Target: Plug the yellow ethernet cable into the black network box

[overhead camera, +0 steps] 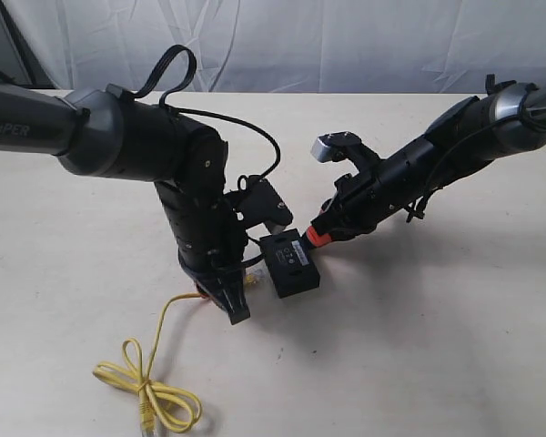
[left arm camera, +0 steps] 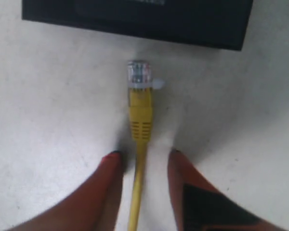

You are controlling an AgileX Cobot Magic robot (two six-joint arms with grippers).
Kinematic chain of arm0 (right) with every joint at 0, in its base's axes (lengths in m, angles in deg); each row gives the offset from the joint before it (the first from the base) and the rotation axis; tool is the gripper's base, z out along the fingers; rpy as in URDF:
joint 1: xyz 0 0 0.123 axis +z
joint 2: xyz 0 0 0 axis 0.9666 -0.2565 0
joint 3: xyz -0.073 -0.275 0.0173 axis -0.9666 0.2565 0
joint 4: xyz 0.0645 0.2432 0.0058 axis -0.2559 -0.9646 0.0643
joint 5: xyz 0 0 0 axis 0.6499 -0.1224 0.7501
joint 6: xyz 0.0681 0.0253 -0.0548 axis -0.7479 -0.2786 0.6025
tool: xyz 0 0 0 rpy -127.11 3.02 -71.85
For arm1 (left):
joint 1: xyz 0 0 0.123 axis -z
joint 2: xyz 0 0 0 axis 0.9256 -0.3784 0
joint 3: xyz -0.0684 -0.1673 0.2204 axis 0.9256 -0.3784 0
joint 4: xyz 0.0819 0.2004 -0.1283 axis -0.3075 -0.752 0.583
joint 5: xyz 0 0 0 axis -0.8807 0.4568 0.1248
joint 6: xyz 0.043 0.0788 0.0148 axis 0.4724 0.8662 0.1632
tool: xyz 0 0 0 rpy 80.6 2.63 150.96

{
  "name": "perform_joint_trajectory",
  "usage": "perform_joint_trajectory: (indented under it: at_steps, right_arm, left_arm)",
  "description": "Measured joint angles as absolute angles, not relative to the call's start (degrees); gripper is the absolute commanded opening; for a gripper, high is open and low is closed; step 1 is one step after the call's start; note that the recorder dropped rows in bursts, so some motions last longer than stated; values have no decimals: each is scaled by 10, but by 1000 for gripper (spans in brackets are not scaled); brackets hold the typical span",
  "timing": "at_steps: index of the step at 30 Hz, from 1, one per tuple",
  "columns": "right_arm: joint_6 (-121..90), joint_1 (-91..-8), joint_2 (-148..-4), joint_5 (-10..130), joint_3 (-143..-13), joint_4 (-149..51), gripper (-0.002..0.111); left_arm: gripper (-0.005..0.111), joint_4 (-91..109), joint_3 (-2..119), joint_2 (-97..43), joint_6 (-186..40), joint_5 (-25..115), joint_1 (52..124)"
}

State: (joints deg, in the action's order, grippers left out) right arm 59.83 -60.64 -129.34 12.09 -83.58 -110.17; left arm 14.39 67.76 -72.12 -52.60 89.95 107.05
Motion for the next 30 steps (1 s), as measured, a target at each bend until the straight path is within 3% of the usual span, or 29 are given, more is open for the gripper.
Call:
perform_joint_trajectory:
  at_steps: [1, 3, 28, 30]
  right_arm:
    - [598, -606, -1293, 121, -836, -1099, -1]
    - [598, -606, -1293, 120, -836, -1089, -1]
    - [599, -606, -1293, 115, -836, -1085, -1]
    - [599, -606, -1293, 115, -836, -1085, -1]
  left_arm:
    - [61, 144, 678, -721, -526, 901, 1070]
    - [64, 144, 678, -721, -526, 901, 1070]
    - [53, 177, 678, -728, -496, 846, 1070]
    - [48, 177, 678, -728, -496, 845, 1070]
